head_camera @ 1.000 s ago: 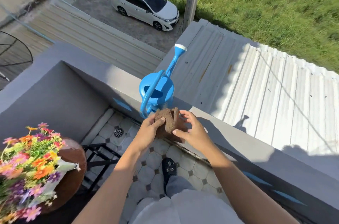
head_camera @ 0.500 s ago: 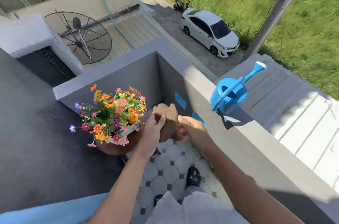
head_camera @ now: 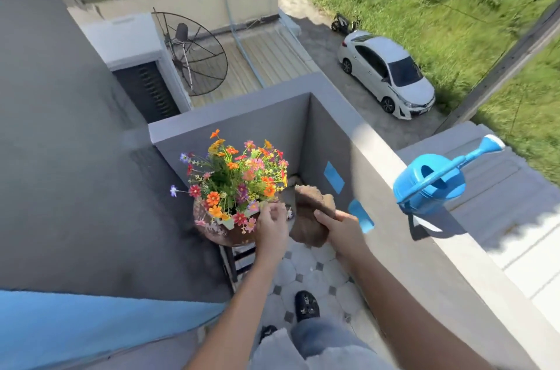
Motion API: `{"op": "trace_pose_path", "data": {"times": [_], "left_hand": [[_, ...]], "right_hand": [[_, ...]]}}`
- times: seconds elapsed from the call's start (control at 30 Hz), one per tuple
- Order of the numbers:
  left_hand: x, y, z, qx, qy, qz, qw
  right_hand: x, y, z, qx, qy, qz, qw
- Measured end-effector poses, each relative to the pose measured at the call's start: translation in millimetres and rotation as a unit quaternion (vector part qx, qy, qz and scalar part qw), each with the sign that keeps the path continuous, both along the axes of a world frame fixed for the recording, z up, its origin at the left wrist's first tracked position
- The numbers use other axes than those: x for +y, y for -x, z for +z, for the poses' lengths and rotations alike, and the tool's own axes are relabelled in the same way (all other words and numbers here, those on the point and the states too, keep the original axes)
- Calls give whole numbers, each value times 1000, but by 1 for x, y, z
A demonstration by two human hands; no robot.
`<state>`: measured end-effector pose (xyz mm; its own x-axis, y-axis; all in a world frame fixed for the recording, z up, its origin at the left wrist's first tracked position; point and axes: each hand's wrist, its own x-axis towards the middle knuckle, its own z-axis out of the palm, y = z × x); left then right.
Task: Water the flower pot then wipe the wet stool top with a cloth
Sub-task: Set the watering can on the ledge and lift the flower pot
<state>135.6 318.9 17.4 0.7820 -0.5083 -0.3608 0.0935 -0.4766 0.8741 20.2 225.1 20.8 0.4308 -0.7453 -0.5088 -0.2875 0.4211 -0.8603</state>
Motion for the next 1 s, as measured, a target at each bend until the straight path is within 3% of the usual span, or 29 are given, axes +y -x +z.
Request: {"op": "trace_pose_path", "data": {"times": [0.07, 0.13, 0.33, 0.67, 1.0], "left_hand": [[-9, -9, -21, 98, -33, 6, 995], [-19, -17, -37, 197, -46, 73, 977], [-57, -48, -72, 315, -16, 259, 913], [-76, -78, -94, 349, 34, 392, 851], [-63, -102, -62, 302, 111, 396, 860]], "right_hand": [[-11, 1, -12, 14, -20, -35, 999], [-22, 2, -18, 16, -21, -26, 999], [-61, -4, -41, 75, 23, 22, 997], [-111, -53, -61, 61, 4, 78, 995], [-114, -87, -51, 25, 11, 77, 997]]}}
